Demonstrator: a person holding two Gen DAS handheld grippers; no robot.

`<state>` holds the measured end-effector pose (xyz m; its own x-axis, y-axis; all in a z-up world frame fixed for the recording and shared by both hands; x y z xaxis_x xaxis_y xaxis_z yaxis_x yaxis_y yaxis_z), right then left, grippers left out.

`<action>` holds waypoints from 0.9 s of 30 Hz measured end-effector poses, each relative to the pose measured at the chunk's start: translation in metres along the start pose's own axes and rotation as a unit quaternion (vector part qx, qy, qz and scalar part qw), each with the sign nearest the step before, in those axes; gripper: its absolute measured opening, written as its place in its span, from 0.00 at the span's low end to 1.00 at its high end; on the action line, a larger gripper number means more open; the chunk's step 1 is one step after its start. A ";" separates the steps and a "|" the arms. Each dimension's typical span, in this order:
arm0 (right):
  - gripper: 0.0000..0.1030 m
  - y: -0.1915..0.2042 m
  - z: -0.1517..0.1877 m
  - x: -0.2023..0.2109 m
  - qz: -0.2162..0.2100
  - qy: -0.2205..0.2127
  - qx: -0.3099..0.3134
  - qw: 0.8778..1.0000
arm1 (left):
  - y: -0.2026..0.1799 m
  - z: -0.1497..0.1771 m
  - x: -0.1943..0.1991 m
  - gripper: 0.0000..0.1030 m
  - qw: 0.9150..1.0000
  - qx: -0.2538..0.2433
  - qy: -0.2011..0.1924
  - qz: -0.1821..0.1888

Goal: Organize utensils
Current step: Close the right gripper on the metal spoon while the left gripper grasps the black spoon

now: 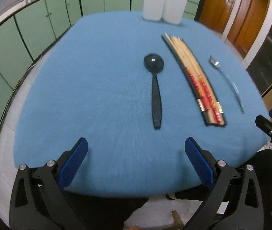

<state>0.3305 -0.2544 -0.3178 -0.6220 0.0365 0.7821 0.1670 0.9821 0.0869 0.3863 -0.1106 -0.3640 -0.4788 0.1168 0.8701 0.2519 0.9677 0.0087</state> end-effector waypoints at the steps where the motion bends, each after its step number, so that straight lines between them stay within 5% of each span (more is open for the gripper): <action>1: 0.79 -0.002 0.001 -0.007 0.001 0.005 -0.001 1.000 | -0.001 -0.001 -0.004 0.95 1.000 0.000 0.005 0.000; 5: 0.65 -0.007 0.003 -0.029 -0.010 0.020 -0.008 1.000 | -0.004 -0.010 -0.011 0.95 1.000 -0.005 -0.009 -0.011; 13: 0.74 -0.003 0.002 -0.033 -0.009 0.003 0.013 1.000 | -0.007 -0.016 -0.013 0.96 0.999 -0.008 -0.025 -0.027; 17: 0.55 0.001 -0.003 -0.033 -0.017 -0.012 0.022 1.000 | -0.008 -0.016 -0.010 0.92 0.999 -0.006 -0.044 -0.022; 27: 0.19 0.007 -0.011 -0.033 -0.036 -0.014 0.031 0.999 | -0.025 -0.021 0.000 0.28 0.998 -0.009 -0.063 0.018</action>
<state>0.3604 -0.2509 -0.3367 -0.6525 -0.0312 0.7572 0.0732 0.9919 0.1039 0.3976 -0.1395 -0.3535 -0.5715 0.1791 0.8008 0.2852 0.9584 -0.0108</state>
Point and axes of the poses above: each gripper's, at about its wrist camera, not at the fingertips, and x roughly against the way its jaws point, y to its left, z to its underside, the point moved 10 cm from there along -x, roughly the way its jaws point, and after that the axes turned 3 degrees about -z, right-handed, at the moved point
